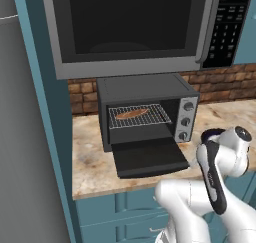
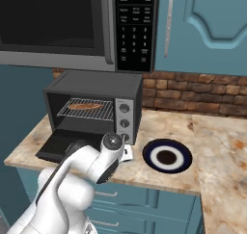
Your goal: Pull the toaster oven rack outwards. Pick up the baguette from the plate and place it on the toaster oven rack. Close the toaster oven door fully and set the temperature to the lowest setting.
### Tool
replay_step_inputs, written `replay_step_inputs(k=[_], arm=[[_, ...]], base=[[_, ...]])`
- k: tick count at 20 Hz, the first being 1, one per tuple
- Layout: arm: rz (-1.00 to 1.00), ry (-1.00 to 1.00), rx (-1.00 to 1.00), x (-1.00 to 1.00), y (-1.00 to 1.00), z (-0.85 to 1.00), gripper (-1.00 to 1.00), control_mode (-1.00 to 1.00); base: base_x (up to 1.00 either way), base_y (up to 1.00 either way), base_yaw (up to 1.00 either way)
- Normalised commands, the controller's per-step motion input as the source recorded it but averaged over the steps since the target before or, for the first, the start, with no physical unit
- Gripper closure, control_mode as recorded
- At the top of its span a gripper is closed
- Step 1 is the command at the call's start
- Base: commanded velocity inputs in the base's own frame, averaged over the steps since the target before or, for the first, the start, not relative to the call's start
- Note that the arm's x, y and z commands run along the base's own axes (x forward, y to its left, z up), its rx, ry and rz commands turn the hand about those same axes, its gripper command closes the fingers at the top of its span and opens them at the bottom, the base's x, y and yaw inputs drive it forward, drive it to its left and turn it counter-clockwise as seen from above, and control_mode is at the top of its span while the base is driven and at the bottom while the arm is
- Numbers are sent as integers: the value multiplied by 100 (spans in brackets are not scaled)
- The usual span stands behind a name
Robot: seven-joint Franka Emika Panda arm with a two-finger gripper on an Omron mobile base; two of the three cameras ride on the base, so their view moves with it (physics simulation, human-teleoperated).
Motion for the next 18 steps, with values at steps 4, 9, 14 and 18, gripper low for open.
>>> replay_step_inputs(k=[4,9,14,18], arm=[[39,-32,0,0,0,-23,-100,-100],[29,-19,0,4,0,-24,-100,-100],[30,-8,2,10,18,-13,-100,-100],[28,-14,8,21,4,-1,-100,-100]], base=[[0,0,0],[0,0,0],[0,0,0],[0,0,0]])
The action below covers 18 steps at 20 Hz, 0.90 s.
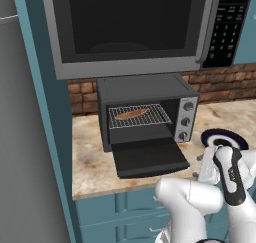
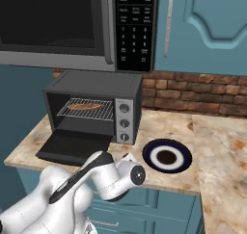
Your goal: Pull the toaster oven rack outwards. Pick up the baguette from the plate and place it on the toaster oven rack. Close the toaster oven door fully and set the temperature to the lowest setting.
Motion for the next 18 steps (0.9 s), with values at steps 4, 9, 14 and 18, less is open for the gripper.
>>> replay_step_inputs(k=[4,9,14,18], arm=[[12,0,6,23,21,-24,-100,-100],[0,0,5,23,46,-21,-100,-100],[0,-1,0,27,55,-7,-100,-100],[-1,-7,0,5,68,-4,-100,-100]], base=[[0,0,0],[0,0,0],[0,0,0],[0,0,0]])
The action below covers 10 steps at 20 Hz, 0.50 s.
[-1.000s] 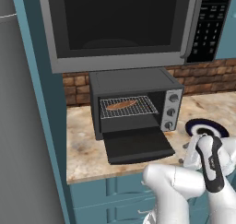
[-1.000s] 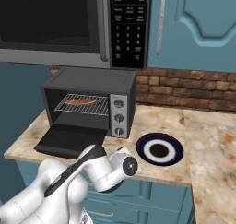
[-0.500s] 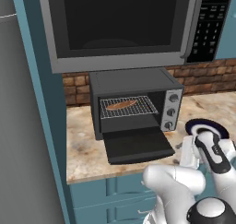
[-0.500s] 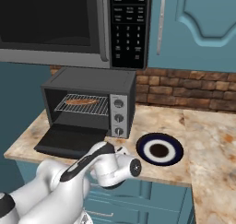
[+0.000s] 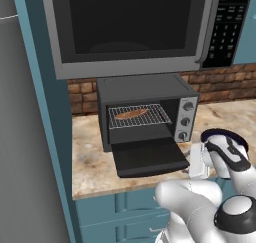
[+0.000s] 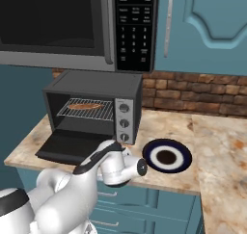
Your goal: Pull the toaster oven rack outwards. Pick up the baguette from the plate and place it on the toaster oven rack. Close the toaster oven door fully and set the temperature to the lowest setting.
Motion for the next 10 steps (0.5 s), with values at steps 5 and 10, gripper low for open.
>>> replay_step_inputs(k=[5,10], arm=[[-6,-10,0,0,74,-2,-100,-100],[-18,-30,-2,0,88,17,-100,-100]], base=[[0,0,0],[0,0,0]])
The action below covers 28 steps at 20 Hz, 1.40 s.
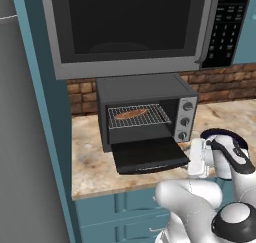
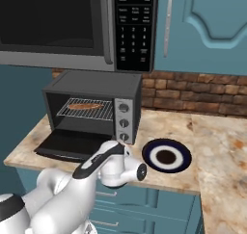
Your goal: Pull the toaster oven rack outwards. Pick up the baguette from the plate and place it on the toaster oven rack. Close the toaster oven door fully and set the temperature to the lowest setting.
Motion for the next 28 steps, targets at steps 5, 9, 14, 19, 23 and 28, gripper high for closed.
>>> replay_step_inputs(k=[5,9,14,19,23,28], arm=[[-24,-31,-12,6,92,43,-100,-100],[-26,-21,-19,21,87,53,-100,-100],[-25,-17,-16,34,80,22,-100,-100],[-24,-23,-14,35,80,16,-100,-100],[-26,-26,-21,40,78,25,-100,-100],[-22,-19,-20,37,65,10,-100,-100]], base=[[0,0,0],[0,0,0],[0,0,0],[0,0,0],[0,0,0],[0,0,0]])
